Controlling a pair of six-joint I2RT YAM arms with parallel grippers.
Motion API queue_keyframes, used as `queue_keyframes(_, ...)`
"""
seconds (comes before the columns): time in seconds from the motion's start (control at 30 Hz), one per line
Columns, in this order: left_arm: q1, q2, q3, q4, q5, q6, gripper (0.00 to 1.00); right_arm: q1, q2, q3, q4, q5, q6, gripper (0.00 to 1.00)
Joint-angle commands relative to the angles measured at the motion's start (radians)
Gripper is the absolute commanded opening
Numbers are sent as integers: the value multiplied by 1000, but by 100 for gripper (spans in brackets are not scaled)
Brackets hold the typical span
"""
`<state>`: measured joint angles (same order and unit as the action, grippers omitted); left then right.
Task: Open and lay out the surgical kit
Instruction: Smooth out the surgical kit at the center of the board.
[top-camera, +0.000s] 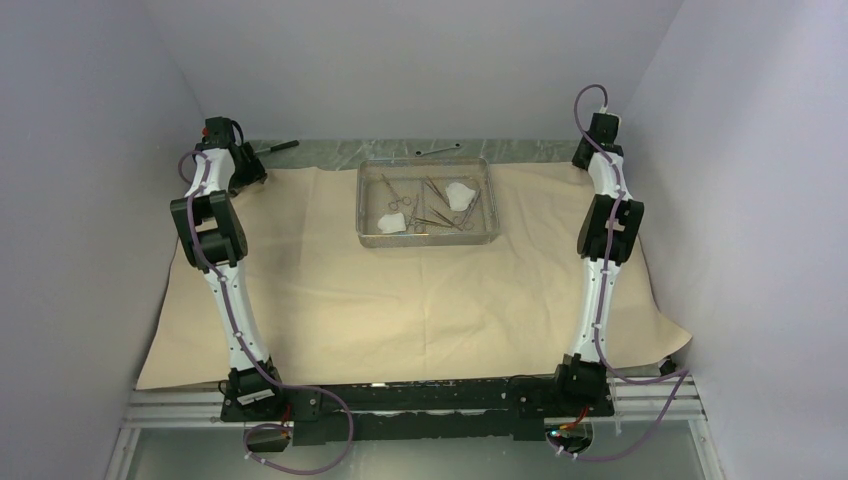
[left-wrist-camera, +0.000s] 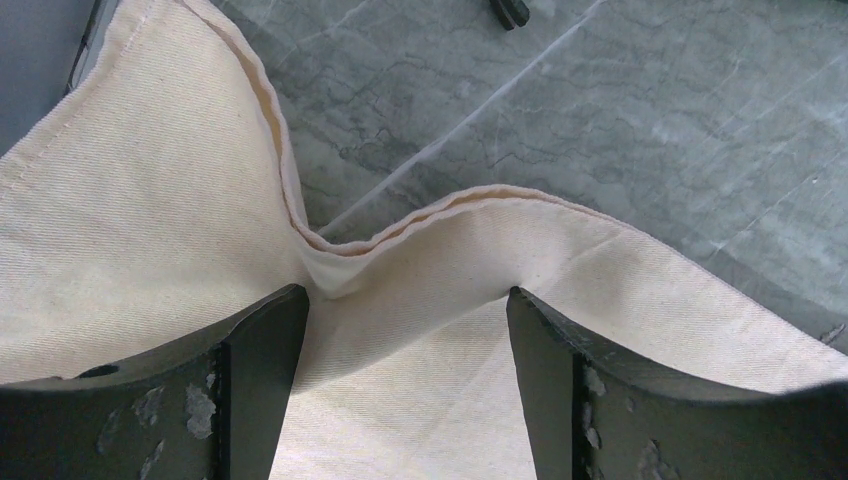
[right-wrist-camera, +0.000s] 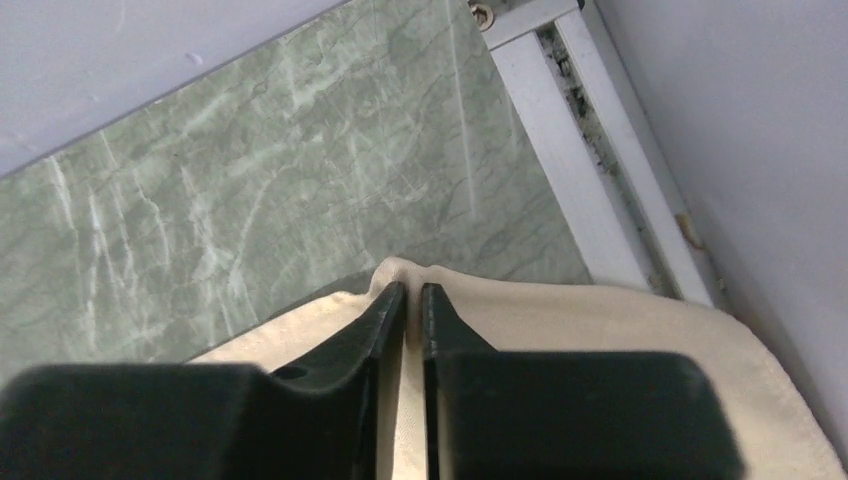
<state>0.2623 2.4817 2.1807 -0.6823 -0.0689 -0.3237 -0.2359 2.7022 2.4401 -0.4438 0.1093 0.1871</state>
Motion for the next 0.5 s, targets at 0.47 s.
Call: queue_keyframes(0.47, -9, 17, -10, -85, 48, -3, 79, 36, -322, -265, 203, 169, 13, 0)
